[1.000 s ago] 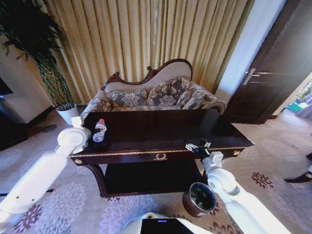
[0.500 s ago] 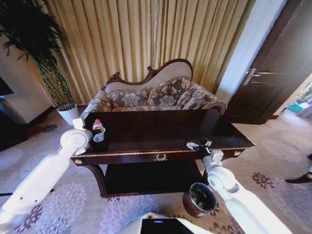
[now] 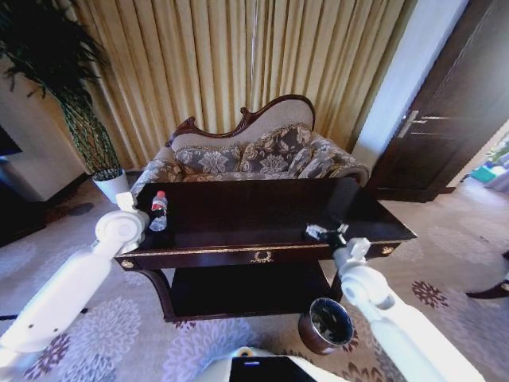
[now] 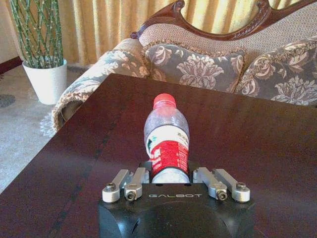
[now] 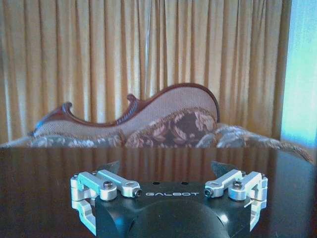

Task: Move to the front of the table and place the trash on the table into the trash bin.

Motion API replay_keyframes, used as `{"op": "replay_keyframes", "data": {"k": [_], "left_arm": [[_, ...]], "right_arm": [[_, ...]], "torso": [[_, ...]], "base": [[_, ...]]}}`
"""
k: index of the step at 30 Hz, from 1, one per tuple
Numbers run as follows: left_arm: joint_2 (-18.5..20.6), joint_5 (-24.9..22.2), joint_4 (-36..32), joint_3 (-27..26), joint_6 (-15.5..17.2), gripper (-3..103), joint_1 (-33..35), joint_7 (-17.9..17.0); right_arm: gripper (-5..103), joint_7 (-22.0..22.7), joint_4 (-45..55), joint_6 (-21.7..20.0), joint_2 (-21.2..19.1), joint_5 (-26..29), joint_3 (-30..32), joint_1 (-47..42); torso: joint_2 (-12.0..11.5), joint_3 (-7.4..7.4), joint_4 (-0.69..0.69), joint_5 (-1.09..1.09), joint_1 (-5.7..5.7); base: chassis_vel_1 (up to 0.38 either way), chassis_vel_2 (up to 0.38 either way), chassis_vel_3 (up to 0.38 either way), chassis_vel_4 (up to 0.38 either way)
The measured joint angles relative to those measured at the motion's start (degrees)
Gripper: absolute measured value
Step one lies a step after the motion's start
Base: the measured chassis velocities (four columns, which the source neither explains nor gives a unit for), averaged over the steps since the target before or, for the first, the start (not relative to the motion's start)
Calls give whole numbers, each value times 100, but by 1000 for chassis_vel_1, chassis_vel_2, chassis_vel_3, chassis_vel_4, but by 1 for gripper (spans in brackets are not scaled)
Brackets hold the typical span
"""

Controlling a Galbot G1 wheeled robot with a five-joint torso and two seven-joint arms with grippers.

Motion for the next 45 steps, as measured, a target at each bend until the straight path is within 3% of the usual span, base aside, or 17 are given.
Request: {"op": "replay_keyframes", "data": {"k": [20,23,25,26,28,29,30,31,33,35,37,42,44,45], "left_arm": [[153,-21,-36,-169,-20,33,116,86],[207,159,-68,-225,-117,33,130,240],[292,645,-105,-327,-302,31,217,657],[292,645,-105,-327,-302,31,217,657],[369,1203,-125,-441,-575,30,338,1187],[369,1203,-125,-441,-575,30,338,1187],[427,1582,-151,-545,-775,30,455,1582],[427,1582,-151,-545,-775,30,455,1582],[532,2061,-229,-755,-1086,30,677,2095],[570,2239,-259,-840,-1208,30,776,2268],[669,2754,-309,-1092,-1526,30,1071,2718],[757,3261,-391,-1463,-1984,30,1542,3180],[801,3537,-477,-1700,-2347,30,1844,3522],[801,3537,-477,-1700,-2347,30,1844,3522]], "right_arm": [[100,1,9,-37,-44,171,-18,100],[100,-2,-3,-39,-30,171,-31,100],[100,-3,3,-39,-26,188,-32,100],[100,-3,3,-39,-26,188,-32,100],[100,-3,26,-42,-26,209,-28,96],[100,-3,26,-42,-26,209,-28,96],[100,-3,41,-42,-25,219,-22,89],[100,-3,41,-42,-25,219,-22,89],[100,-1,77,-43,-20,243,-9,71],[100,3,94,-43,-18,253,-7,64],[100,20,146,-45,-15,282,-2,52],[100,48,287,-75,-22,442,5,14],[100,205,563,-146,-41,943,-9,-29],[100,205,563,-146,-41,943,-9,-29]], "torso": [[1,0,1,-2,0],[1,0,2,-3,0],[1,0,1,-1,0],[1,0,1,-1,0],[1,-1,0,0,0],[1,-1,0,0,0],[2,-1,0,-1,0],[2,-1,0,-1,0],[2,-1,1,0,0],[2,-1,1,-1,0],[2,-1,0,0,0],[2,-1,2,0,-1],[2,-1,1,-1,-1],[2,-1,1,-1,-1]], "base": [[0,0,0,0],[0,0,0,0],[0,0,0,0],[0,0,0,0],[0,0,0,0],[0,0,0,0],[0,0,0,0],[0,0,0,0],[0,0,0,0],[0,0,0,0],[0,0,0,0],[0,0,0,0],[0,0,0,0],[0,0,0,0]]}}
